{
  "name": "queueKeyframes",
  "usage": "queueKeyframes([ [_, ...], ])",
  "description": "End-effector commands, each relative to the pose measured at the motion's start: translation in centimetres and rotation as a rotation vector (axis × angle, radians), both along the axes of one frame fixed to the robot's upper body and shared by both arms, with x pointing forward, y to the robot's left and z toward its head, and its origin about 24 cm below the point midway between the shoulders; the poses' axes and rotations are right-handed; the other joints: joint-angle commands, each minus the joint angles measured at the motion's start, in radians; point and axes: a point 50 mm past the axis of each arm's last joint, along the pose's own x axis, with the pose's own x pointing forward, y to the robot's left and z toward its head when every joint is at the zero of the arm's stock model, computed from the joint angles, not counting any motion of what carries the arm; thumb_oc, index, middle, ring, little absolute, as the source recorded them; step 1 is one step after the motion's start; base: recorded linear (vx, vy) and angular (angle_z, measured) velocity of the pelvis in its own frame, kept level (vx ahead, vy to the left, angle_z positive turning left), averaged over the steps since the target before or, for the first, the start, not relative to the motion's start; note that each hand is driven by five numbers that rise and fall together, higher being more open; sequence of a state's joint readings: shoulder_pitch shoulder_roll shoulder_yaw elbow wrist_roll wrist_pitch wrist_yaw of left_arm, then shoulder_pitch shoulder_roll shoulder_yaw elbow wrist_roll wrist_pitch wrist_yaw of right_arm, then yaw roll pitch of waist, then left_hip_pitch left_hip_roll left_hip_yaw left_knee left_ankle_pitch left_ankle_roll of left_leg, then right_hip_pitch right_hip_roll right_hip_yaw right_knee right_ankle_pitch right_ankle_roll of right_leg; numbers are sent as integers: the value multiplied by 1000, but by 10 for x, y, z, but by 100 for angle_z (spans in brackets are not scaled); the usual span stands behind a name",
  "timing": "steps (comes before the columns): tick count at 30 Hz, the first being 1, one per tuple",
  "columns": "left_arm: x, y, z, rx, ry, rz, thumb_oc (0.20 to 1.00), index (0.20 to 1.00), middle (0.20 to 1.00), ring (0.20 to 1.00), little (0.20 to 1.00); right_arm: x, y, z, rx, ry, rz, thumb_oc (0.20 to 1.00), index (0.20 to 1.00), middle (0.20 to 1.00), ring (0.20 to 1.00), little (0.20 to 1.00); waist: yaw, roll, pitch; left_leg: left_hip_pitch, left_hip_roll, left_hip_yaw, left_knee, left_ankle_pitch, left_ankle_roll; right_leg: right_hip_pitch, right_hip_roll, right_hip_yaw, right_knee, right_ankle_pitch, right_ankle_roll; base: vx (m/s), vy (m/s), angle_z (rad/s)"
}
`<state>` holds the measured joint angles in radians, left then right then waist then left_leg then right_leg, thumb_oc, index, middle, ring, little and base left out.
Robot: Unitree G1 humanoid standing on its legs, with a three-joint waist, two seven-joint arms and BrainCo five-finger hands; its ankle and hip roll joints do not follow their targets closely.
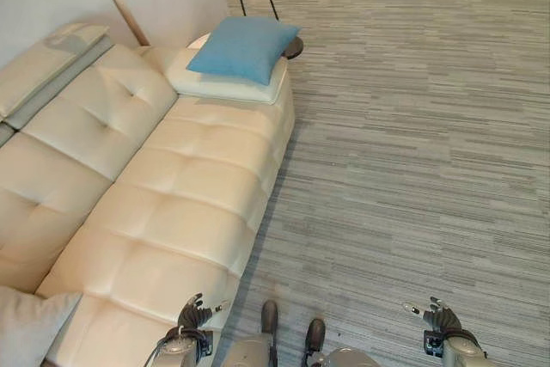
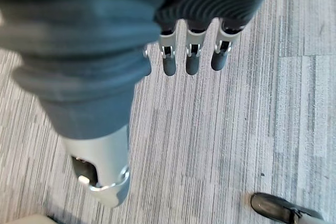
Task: Pick up all the scattered cushions and arrange them neatly on the sofa.
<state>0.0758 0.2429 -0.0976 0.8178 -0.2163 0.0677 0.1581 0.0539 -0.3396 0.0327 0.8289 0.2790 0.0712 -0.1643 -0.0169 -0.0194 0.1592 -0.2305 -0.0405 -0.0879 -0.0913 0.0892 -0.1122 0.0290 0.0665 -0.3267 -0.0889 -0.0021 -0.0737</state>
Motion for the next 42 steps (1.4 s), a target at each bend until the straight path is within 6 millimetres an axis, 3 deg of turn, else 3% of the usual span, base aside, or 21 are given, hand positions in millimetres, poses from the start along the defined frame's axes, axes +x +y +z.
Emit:
queueKeyframes([
  [1, 12, 6, 8, 51, -43, -47, 1000, 1000, 1000, 1000, 1000, 25, -15, 20, -64, -103, 14, 1000, 1000, 1000, 1000, 1000, 22, 47, 15, -45, -38, 28, 4, 6, 39, 93, -42, 130, 57, -156, 95, 489, 27, -12],
  [4, 8, 11, 8, 66, -31, -38, 1000, 1000, 1000, 1000, 1000, 34, -8, 22, -57, -120, 47, 1000, 1000, 1000, 1000, 1000, 45, 46, 3, -52, -43, 45, 4, 50, 37, 164, -40, 198, 50, -182, 108, 555, 89, -32],
  [7, 0, 14, 5, 69, -8, -17, 1000, 1000, 1000, 1000, 1000, 31, 3, 17, -39, -103, 96, 1000, 1000, 1000, 1000, 1000, 56, 25, -32, -18, -57, 52, 15, 70, 85, 196, -84, 216, 119, -191, 141, 701, 165, -105],
  [8, 1, 14, 5, 75, -6, -28, 1000, 1000, 1000, 1000, 1000, 30, 5, 15, -26, -98, 96, 1000, 1000, 1000, 1000, 1000, 58, 6, -42, -13, -67, 64, 51, 34, 110, 170, -111, 221, 221, -160, 162, 622, 159, -44],
  [10, 5, 17, 9, 94, -24, -54, 1000, 1000, 1000, 1000, 1000, 31, 10, 14, -7, -104, 107, 1000, 1000, 1000, 1000, 1000, 57, -13, -29, 25, -79, 101, 76, -23, 152, 60, -159, 223, 495, 9, 211, 447, 140, -3],
  [11, 5, 17, 9, 94, -24, -54, 1000, 1000, 1000, 1000, 1000, 31, 10, 14, -7, -104, 107, 1000, 1000, 1000, 1000, 1000, 58, -13, -31, 22, -78, 102, 76, -22, 152, 55, -159, 224, 498, 9, 210, 455, 193, -66],
  [12, 9, 18, 12, 100, -41, -68, 1000, 1000, 1000, 1000, 1000, 32, 12, 14, -11, -98, 122, 1000, 1000, 1000, 1000, 1000, 50, -10, -3, 83, -85, 143, 84, -68, 177, -34, -210, 192, 696, 128, 234, 494, 208, -73],
  [14, 14, 19, 14, 105, -50, -72, 1000, 1000, 1000, 1000, 1000, 31, 13, 13, -10, -90, 121, 1000, 1000, 1000, 1000, 1000, 40, 8, 23, 163, -75, 167, 62, -101, 196, -123, -244, 156, 791, 99, 202, 537, 218, -32],
  [16, 20, 17, 16, 94, -68, -57, 1000, 1000, 1000, 1000, 1000, 28, 11, 11, -1, -82, 93, 1000, 1000, 1000, 1000, 1000, 32, 46, 51, 249, -46, 188, 44, -138, 191, -236, -223, 101, 655, -42, 170, 586, 123, -2],
  [17, 21, 17, 16, 90, -70, -56, 1000, 1000, 1000, 1000, 1000, 25, 10, 9, -1, -68, 81, 1000, 1000, 1000, 1000, 1000, 29, 54, 56, 277, -39, 194, 42, -153, 187, -244, -219, 80, 593, -58, 170, 638, 42, -18],
  [19, 21, 17, 15, 85, -63, -48, 1000, 1000, 1000, 1000, 1000, 18, 7, 5, 2, -41, 49, 1000, 1000, 1000, 1000, 1000, 22, 56, 65, 327, -30, 206, 37, -181, 171, -262, -173, 78, 335, -27, 195, 378, -43, -34],
  [20, 21, 17, 15, 85, -63, -48, 1000, 1000, 1000, 1000, 1000, 18, 7, 5, 2, -41, 49, 1000, 1000, 1000, 1000, 1000, 22, 58, 67, 330, -27, 206, 36, -181, 170, -255, -169, 77, 324, -22, 195, 316, -84, -16],
  [22, 24, 22, 17, 100, -71, -33, 1000, 1000, 1000, 1000, 1000, 12, 3, 3, 3, -32, 18, 1000, 1000, 1000, 1000, 1000, 9, 42, 56, 397, -32, 195, 15, -205, 140, -260, -115, 96, 5, 73, 243, 702, -183, 0],
  [25, 26, 25, 19, 113, -82, -20, 1000, 1000, 1000, 1000, 1000, 3, -2, 1, -5, -14, -9, 1000, 1000, 1000, 1000, 1000, -1, 41, 35, 446, -29, 168, 22, -222, 122, -267, -110, 100, 2, 98, 251, 542, -150, 24],
  [27, 19, 23, 13, 108, -53, -8, 1000, 1000, 1000, 1000, 1000, -4, -1, -2, 6, 6, -20, 1000, 1000, 1000, 1000, 1000, -3, 44, 8, 452, -16, 155, 88, -224, 110, -227, -109, 99, 4, 118, 226, 629, -193, 57],
  [32, 10, 13, 3, 44, -14, 47, 1000, 1000, 1000, 1000, 1000, 0, -8, 1, -5, -4, -22, 1000, 1000, 1000, 1000, 1000, 12, 63, 6, 302, 30, 154, 539, -9, 31, -125, -89, 79, 57, 41, 152, 517, -243, 11],
  [35, 7, 13, 1, 36, 4, 63, 1000, 1000, 1000, 1000, 1000, 0, -11, 0, -8, 4, -29, 1000, 1000, 1000, 1000, 1000, 22, 49, 22, 207, 73, 201, 686, -3, 42, -59, -82, 67, 58, -19, 114, 403, -233, -7],
  [37, 9, 12, 1, 30, 2, 70, 1000, 1000, 1000, 1000, 1000, -2, -11, -1, -10, 17, -36, 1000, 1000, 1000, 1000, 1000, 29, 41, 27, 170, 75, 212, 665, -39, 55, -35, -90, 66, 54, -32, 109, 302, -132, 23],
  [38, 10, 11, 1, 29, 0, 63, 1000, 1000, 1000, 1000, 1000, -1, -11, -1, -9, 16, -39, 1000, 1000, 1000, 1000, 1000, 31, 26, 33, 94, 49, 212, 596, -101, 77, 0, -102, 63, 35, -45, 112, 280, -71, 33],
  [40, 8, 11, 1, 35, 8, 51, 1000, 1000, 1000, 1000, 1000, -1, -12, 0, -16, 18, -27, 1000, 1000, 1000, 1000, 1000, 34, 20, 28, 63, 20, 201, 467, -141, 90, 28, -108, 56, 18, -56, 120, 391, -38, 28],
  [42, 4, 10, 0, 36, 14, 51, 1000, 1000, 1000, 1000, 1000, -1, -13, 1, -37, 26, 3, 1000, 1000, 1000, 1000, 1000, 39, 30, 18, 60, -2, 147, 148, -48, 79, 65, -97, 40, 4, -69, 126, 416, 17, 7],
])
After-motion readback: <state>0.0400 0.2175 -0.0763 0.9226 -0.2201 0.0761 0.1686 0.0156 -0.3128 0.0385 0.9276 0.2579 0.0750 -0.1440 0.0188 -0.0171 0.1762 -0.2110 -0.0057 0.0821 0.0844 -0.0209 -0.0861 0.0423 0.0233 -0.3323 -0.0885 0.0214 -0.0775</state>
